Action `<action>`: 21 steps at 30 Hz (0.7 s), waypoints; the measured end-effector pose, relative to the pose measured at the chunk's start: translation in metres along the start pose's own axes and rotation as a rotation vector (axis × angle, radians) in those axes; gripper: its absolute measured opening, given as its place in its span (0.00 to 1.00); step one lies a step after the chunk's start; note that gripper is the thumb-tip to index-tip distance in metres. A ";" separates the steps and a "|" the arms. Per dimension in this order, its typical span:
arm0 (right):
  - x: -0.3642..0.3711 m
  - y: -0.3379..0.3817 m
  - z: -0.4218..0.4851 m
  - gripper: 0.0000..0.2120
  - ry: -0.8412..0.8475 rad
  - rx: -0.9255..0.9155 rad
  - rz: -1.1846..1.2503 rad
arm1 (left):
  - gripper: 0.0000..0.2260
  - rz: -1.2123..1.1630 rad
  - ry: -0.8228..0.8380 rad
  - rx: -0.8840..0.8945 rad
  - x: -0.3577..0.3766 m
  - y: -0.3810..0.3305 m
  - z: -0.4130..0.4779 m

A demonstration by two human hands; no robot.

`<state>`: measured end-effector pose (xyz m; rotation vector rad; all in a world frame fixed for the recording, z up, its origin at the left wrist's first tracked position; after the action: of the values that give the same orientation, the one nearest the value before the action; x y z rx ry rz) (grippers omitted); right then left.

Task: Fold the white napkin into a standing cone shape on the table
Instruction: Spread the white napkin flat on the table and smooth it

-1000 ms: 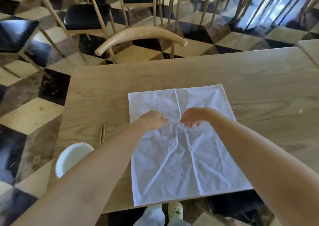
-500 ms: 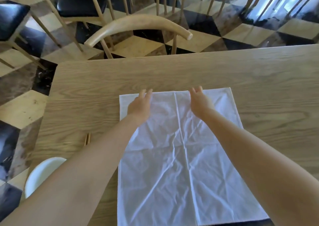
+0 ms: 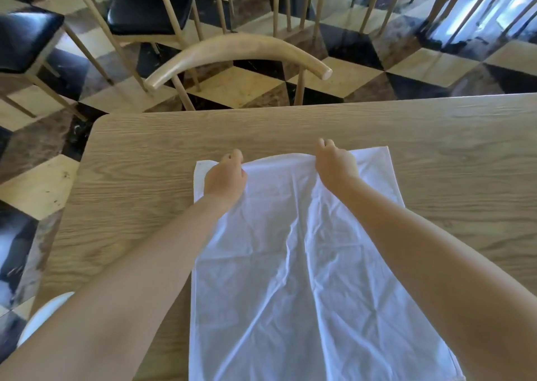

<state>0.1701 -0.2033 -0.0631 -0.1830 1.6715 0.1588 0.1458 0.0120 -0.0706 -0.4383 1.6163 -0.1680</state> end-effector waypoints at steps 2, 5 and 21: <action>-0.004 -0.001 0.016 0.14 -0.069 0.000 0.012 | 0.06 -0.015 -0.031 0.016 -0.004 0.002 0.019; -0.006 -0.004 0.043 0.12 -0.166 0.036 0.083 | 0.05 -0.030 -0.089 0.033 -0.008 0.003 0.051; 0.049 0.065 0.068 0.23 -0.154 -0.241 0.307 | 0.22 0.086 -0.078 0.068 0.060 -0.019 0.064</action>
<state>0.2172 -0.1262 -0.1196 -0.0911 1.5161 0.5932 0.2099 -0.0180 -0.1261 -0.3184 1.5455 -0.1393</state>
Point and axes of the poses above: each hand's wrist, its own z-axis towards the middle knuckle, its own x-axis out of the palm, y = z × x, the point moved 3 cm from there along z, towards the middle knuckle, and after that the axes turned 8 degrees about -x, right-handed, at the moved point
